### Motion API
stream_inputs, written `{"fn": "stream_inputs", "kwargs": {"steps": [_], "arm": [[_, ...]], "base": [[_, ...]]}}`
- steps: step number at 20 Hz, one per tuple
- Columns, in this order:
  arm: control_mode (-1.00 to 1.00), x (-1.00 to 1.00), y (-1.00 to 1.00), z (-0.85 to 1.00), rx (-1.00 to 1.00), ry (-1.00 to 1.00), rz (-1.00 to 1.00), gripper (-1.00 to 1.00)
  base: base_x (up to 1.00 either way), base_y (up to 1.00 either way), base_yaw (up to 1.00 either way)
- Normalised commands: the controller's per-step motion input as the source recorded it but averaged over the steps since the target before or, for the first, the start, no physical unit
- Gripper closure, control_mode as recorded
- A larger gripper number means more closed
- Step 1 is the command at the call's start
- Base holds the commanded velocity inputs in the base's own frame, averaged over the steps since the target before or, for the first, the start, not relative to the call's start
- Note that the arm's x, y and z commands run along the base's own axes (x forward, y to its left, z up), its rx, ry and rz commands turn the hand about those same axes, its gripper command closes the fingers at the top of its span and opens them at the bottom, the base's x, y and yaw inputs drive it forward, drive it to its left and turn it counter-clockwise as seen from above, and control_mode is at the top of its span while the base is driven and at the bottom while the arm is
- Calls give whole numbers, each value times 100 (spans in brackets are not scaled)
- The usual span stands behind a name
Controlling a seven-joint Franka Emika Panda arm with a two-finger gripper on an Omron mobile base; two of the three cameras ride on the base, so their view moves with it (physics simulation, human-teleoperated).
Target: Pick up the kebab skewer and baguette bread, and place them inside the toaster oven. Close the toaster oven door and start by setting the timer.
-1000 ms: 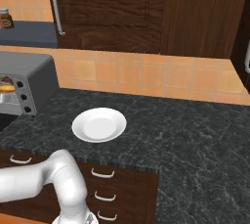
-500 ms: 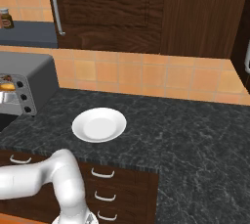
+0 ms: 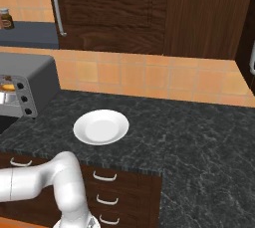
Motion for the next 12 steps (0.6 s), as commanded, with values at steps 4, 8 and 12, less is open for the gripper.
{"fn": "stream_inputs", "kwargs": {"steps": [4,8,12], "arm": [[-100,20,12,-1,0,0,0,-100],[-100,17,12,-3,0,0,0,-100],[-100,14,10,-3,0,0,0,-100]], "base": [[0,0,0],[0,0,0],[0,0,0]]}}
